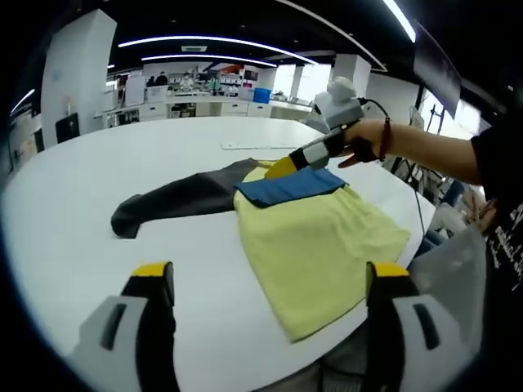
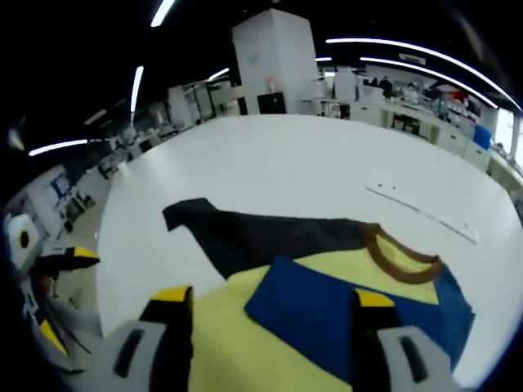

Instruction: Fold the garment on the visible template until the final outline fits inside the template.

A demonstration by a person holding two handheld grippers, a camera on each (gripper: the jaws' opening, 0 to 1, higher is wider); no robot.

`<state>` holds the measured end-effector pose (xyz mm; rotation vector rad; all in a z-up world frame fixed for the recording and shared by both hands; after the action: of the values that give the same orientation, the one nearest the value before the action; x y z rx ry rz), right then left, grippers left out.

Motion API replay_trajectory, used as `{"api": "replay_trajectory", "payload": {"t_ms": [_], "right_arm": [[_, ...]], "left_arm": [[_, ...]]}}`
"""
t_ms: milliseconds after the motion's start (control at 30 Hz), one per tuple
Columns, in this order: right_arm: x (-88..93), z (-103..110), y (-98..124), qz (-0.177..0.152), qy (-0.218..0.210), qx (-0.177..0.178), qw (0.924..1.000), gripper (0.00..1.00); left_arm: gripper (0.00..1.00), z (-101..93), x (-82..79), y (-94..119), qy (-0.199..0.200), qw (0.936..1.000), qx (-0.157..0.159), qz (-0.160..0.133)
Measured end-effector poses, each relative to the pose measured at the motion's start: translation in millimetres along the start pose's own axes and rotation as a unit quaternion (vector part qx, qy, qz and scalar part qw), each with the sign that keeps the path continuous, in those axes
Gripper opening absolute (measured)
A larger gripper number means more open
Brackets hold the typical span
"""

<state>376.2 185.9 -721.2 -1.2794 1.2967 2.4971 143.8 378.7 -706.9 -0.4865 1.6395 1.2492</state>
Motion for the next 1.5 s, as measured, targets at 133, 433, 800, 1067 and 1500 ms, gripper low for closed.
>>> {"api": "replay_trajectory", "payload": {"t_ms": [133, 433, 800, 1067, 1500], "right_arm": [[2.1, -12.7, 7.8, -0.001, 0.001, 0.005, 1.0, 0.86], [14.3, -45.4, 41.2, -0.016, -0.028, 0.016, 0.9994, 0.92], [36.5, -84.3, 94.2, -0.037, -0.06, 0.049, 0.9963, 0.9], [53.9, -116.0, 122.1, -0.047, -0.098, 0.087, 0.9903, 0.78], [76.6, -144.2, 139.3, -0.064, -0.125, 0.111, 0.9839, 0.43]], "left_arm": [[0.96, -2.2, -1.7, -1.3, -0.003, 1.0, 0.002, 0.001], [0.99, -4.8, -8.7, -3.0, -0.01, 0.9999, 0.002, -0.002], [0.99, -9.4, -15.2, -6.7, -0.018, 0.9998, 0.002, -0.006], [0.97, -7.1, -18.2, -10.8, -0.012, 0.9998, -0.001, -0.013], [0.95, -8.3, -17.9, -12.0, -0.015, 0.9999, 0.002, -0.008]]}}
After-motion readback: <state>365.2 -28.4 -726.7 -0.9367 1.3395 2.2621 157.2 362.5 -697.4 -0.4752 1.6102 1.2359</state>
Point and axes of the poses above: the point that each gripper's makers call its tool centre point, and the gripper's own axes: y roughly backward along the fingers, z roughly to its left, x roughly out of its underside, the point moved 9 cm from there along y, roughly backward along the fingers, and after that the axes turned 12 degrees about -y, right-handed, at the moved point
